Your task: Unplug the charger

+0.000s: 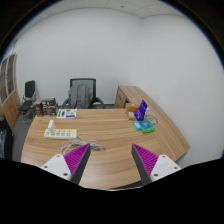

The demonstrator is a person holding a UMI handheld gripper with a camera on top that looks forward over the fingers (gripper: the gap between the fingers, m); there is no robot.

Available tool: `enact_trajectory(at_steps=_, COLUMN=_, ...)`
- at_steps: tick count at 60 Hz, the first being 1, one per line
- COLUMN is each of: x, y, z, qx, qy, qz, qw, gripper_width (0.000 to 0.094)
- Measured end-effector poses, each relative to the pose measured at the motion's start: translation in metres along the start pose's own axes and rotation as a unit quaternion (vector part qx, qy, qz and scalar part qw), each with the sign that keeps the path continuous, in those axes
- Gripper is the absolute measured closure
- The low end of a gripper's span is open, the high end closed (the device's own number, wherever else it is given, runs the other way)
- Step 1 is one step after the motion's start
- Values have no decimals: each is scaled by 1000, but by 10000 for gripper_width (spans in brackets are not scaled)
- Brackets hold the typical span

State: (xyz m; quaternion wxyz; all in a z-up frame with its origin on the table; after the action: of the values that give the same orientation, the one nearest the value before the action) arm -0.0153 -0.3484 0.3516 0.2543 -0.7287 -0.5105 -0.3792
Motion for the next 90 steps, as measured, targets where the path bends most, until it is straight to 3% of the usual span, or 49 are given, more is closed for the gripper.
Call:
enact_trajectory(at_steps=11, x=-19, y=6, z=14, qx=-10, qy=-14, qz=10, qw=1000, gripper_width=76)
enact_trajectory(at_steps=20, x=-63, y=3, z=31, qx=-25, qy=-39, qz=5, qw=999, gripper_width=75)
enact_trajectory(at_steps=27, x=-113, y=-20, z=43, qx=-14, qy=-62, qz=10, qw=998, gripper_width=75)
enact_trajectory(at_steps=39, x=-179, y=-115, z=76, qx=46, qy=-88, qz=9, qw=995, gripper_width=73)
enact_trajectory(at_steps=57, x=-150, y=-310, z=183, qx=152, qy=-25, qz=5, qw=988, gripper_width=70)
enact_trajectory(at_steps=70, x=-107, y=-391, z=274, qx=156, qy=22, qz=8, qw=987, gripper_width=98)
enact_trajectory(at_steps=80, x=-101, y=-414, z=325, qx=145, qy=27, qz=2, qw=989, gripper_width=325)
enact_trajectory(at_steps=86, x=-103, y=-413, z=339, qx=130, qy=29, qz=-4, qw=991, gripper_width=700)
enact_trajectory(at_steps=90, x=-102, y=-413, z=339, qx=129, qy=34, qz=-2, qw=991, gripper_width=714)
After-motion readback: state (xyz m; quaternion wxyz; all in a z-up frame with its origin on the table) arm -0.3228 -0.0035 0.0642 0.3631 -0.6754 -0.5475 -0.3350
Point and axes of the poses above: the point between the fingertips, and its own axes, seen from behind it with the camera up: y to the right, x up, z forward, the way the camera looks, the point moved 3 cm from there along -z, backward, against the way the camera looks, and after that the axes turned 10 degrees about z, right-handed, at the moved point
